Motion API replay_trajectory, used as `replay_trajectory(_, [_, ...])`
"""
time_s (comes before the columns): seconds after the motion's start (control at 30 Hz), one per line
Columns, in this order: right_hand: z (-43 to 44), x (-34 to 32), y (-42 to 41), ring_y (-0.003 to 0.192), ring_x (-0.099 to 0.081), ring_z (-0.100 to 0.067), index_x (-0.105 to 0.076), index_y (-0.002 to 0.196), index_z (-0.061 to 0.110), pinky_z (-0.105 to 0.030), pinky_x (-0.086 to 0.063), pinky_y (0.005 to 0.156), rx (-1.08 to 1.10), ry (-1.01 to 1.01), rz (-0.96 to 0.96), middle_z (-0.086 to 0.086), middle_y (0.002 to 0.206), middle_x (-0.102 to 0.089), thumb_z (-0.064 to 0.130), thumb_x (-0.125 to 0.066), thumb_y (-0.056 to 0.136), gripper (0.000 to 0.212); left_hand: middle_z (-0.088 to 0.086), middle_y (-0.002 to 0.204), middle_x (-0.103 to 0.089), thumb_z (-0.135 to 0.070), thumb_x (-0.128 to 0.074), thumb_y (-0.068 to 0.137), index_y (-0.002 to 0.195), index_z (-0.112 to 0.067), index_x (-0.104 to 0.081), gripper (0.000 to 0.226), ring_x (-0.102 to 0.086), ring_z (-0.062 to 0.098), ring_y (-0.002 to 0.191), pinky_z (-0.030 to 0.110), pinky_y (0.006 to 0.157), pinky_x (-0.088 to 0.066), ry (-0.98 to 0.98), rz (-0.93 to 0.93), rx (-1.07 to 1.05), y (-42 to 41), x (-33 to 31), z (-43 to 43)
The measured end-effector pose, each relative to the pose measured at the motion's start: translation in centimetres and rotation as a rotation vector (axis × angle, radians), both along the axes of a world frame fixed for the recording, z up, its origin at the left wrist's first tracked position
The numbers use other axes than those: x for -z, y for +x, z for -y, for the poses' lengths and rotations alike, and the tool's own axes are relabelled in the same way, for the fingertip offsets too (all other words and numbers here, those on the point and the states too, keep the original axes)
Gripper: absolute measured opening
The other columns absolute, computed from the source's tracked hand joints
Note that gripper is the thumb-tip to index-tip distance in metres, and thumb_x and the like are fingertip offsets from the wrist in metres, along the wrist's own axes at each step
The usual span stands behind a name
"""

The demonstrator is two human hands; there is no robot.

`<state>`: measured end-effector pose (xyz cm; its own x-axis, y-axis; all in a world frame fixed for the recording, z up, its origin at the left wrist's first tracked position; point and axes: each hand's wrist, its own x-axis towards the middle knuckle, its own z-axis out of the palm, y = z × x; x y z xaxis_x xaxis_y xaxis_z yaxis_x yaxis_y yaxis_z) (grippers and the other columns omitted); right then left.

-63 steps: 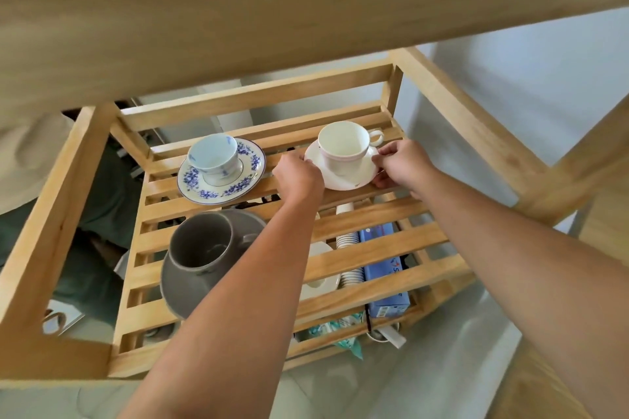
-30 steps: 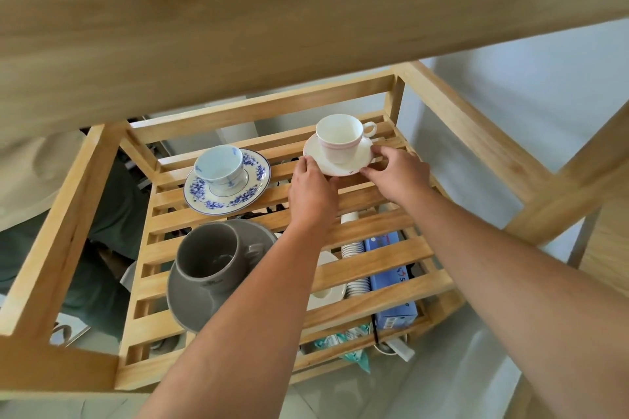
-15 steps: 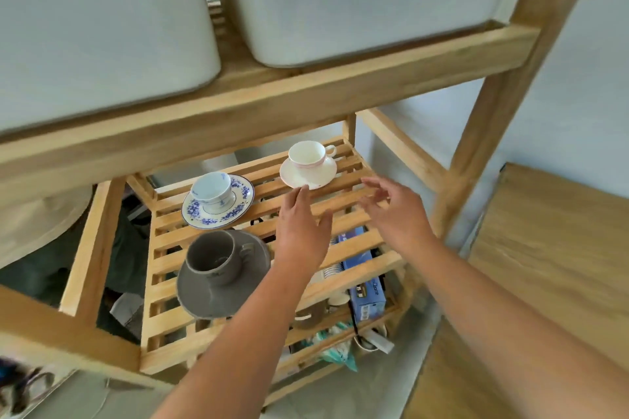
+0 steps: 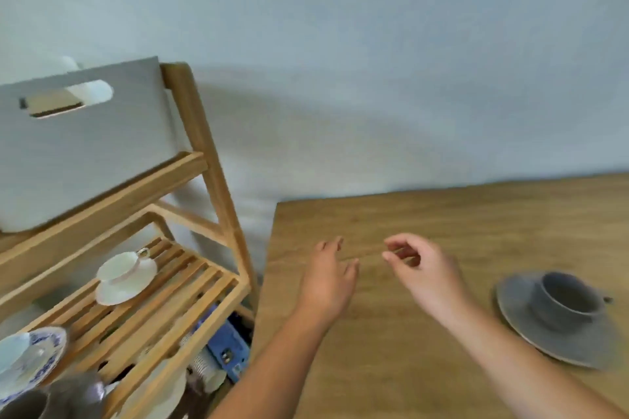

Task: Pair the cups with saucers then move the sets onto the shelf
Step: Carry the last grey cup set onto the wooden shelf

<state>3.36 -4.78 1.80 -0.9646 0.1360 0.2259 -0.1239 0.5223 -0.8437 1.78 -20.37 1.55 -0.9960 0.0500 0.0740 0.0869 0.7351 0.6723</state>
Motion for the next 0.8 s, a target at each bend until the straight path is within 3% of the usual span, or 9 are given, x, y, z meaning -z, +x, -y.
replay_trajectory(0.23, [-14.0,-1.2,6.3,0.079,-0.064,-0.014,-0.071,0.092,0.02,-0.022,-0.048,0.073,0.395,-0.042,0.019,0.0,0.083,-0.07,0.02,-0.068,0.081,0.011,0.01,0.129,-0.059,-0.026,-0.06,0.09,0.134,-0.009,-0.051,0.048,-0.059,0.02,0.114,0.025,0.096,-0.043,0.017,0.09,0.314,-0.1,-0.3,-13.4])
replay_trajectory(0.43, [-22.9,1.0,10.3,0.073,-0.059,-0.007,-0.07,0.09,0.018,-0.007,-0.039,0.06,0.678,-0.074,0.064,0.004,0.08,-0.067,0.02,-0.065,0.083,0.009,0.009,0.134,-0.055,-0.027,-0.058,0.091,0.137,-0.009,-0.047,0.051,-0.056,0.021,0.118,0.03,0.096,-0.045,0.042,0.35,0.406,-0.2,2.4,-20.5])
replay_trajectory(0.53, [-25.5,3.7,10.6,0.08,-0.059,-0.013,-0.069,0.094,0.015,-0.02,-0.042,0.068,0.688,-0.039,0.198,0.002,0.086,-0.067,0.023,-0.063,0.085,0.014,0.01,0.131,-0.056,-0.029,-0.059,0.091,0.138,-0.01,-0.044,0.053,-0.057,0.024,0.116,0.03,0.096,-0.045,0.029,0.466,0.366,-0.4,4.3,-22.1])
replay_trajectory(0.6, [-26.5,5.6,10.1,0.083,-0.059,-0.014,-0.069,0.096,0.014,-0.023,-0.041,0.074,0.651,0.001,0.298,0.0,0.089,-0.067,0.026,-0.062,0.085,0.018,0.009,0.117,-0.065,-0.031,-0.06,0.089,0.13,-0.011,-0.049,0.047,-0.064,0.024,0.104,0.038,0.093,-0.052,0.022,0.519,0.33,-0.8,5.8,-22.7])
replay_trajectory(0.7, [-27.4,7.6,8.9,0.082,-0.063,-0.017,-0.067,0.096,0.015,-0.025,-0.045,0.073,0.58,-0.008,0.403,0.001,0.087,-0.066,0.027,-0.061,0.086,0.017,0.008,0.084,-0.066,-0.024,-0.058,0.092,0.115,-0.012,-0.051,0.027,-0.065,0.017,0.071,0.033,0.067,-0.059,0.127,0.578,0.256,-0.8,7.0,-23.2])
replay_trajectory(0.8, [-27.5,9.0,7.5,0.058,-0.066,-0.016,-0.064,0.097,0.014,-0.029,-0.054,0.054,0.533,-0.154,0.46,-0.003,0.073,-0.067,0.022,-0.061,0.087,0.014,0.005,0.074,-0.064,-0.016,-0.057,0.092,0.108,-0.013,-0.053,0.017,-0.063,0.013,0.058,0.026,0.056,-0.057,0.212,0.552,0.219,-1.0,8.2,-23.3])
